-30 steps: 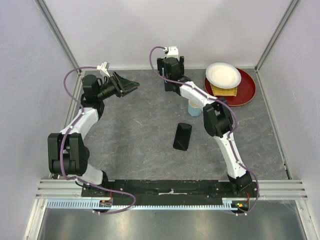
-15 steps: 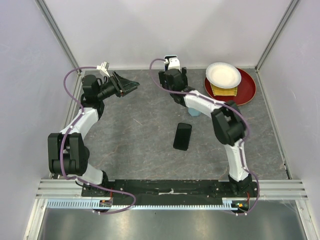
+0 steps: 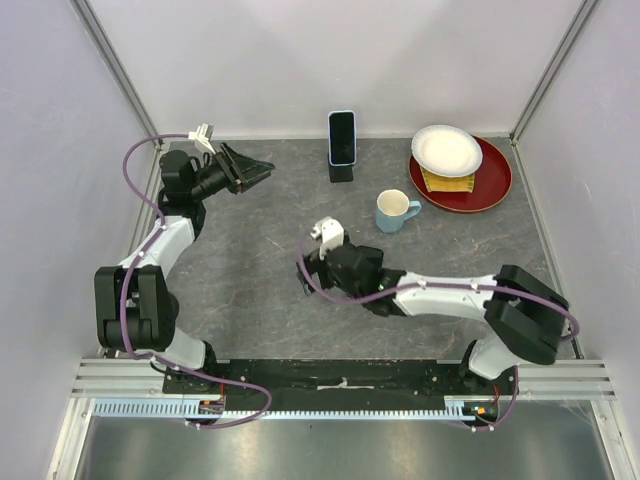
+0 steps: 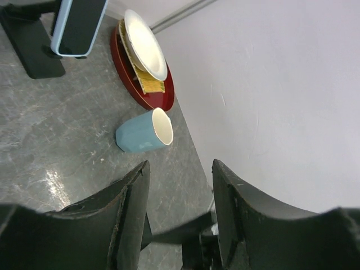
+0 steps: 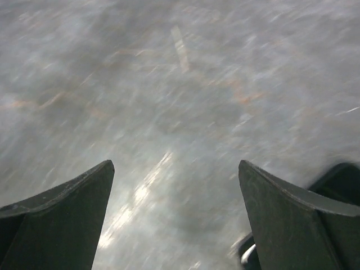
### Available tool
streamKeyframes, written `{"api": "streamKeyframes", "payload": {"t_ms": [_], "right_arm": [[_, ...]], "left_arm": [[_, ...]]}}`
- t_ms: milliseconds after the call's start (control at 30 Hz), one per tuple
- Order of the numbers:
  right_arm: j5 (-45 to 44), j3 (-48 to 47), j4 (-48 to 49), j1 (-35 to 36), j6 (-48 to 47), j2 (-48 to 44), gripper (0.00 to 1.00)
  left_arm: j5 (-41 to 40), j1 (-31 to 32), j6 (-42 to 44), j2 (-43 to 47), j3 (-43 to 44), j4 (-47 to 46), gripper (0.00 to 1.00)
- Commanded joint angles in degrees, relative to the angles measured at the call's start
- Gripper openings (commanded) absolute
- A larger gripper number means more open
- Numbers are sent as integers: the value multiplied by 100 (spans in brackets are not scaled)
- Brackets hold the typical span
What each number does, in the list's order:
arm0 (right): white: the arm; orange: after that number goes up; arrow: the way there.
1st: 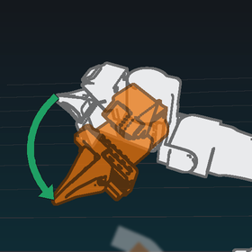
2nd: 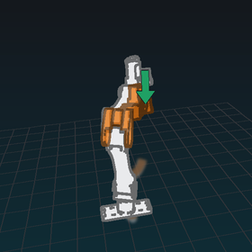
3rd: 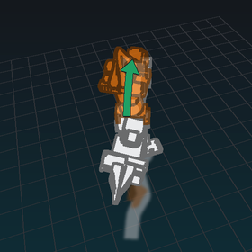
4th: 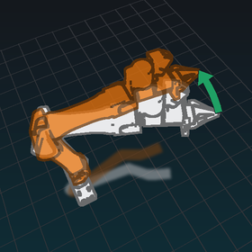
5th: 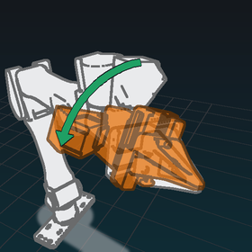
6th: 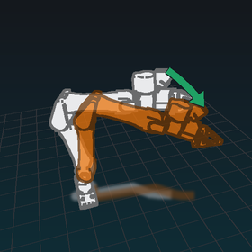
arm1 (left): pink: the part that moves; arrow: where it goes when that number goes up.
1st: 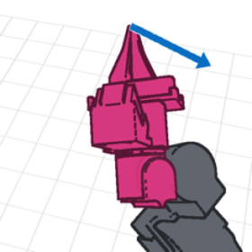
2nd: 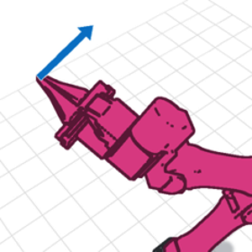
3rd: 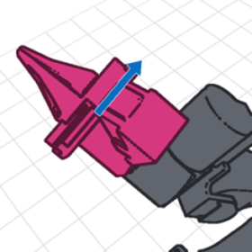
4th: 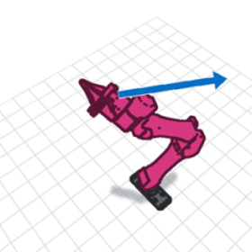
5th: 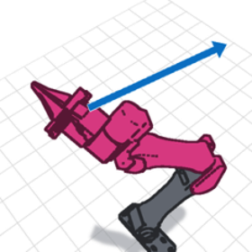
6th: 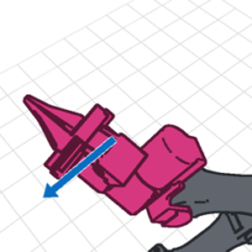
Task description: Place the phone on the phone stand
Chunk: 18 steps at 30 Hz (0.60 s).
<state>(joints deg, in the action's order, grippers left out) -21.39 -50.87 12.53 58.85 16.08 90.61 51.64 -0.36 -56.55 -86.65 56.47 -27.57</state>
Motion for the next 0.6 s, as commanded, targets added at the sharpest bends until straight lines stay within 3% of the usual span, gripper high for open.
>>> {"api": "streamKeyframes", "payload": {"t_ms": [0, 100, 267, 300, 400, 567], "right_arm": [[1294, 1200, 2482, 162, 905, -667, 98], [1278, 1265, 3183, 162, 1082, -327, 98], [393, -194, 2772, 136, 924, 510, 98], [320, -273, 3068, 136, 802, 676, 98], [258, -248, 4024, 100, 345, 984, 98], [820, 700, 5688, -5, 167, 1476, 98]], "left_arm": [[92, -210, 30, -97, 57, -91, 55], [57, -228, 258, -54, 145, 190, 55], [-100, -201, 706, 157, 285, 742, 55], [-153, -184, 846, 201, 390, 927, 55], [-408, -184, 1330, 324, 540, 1480, 55], [-1075, -96, 1928, 552, 593, 2010, 53]]}}
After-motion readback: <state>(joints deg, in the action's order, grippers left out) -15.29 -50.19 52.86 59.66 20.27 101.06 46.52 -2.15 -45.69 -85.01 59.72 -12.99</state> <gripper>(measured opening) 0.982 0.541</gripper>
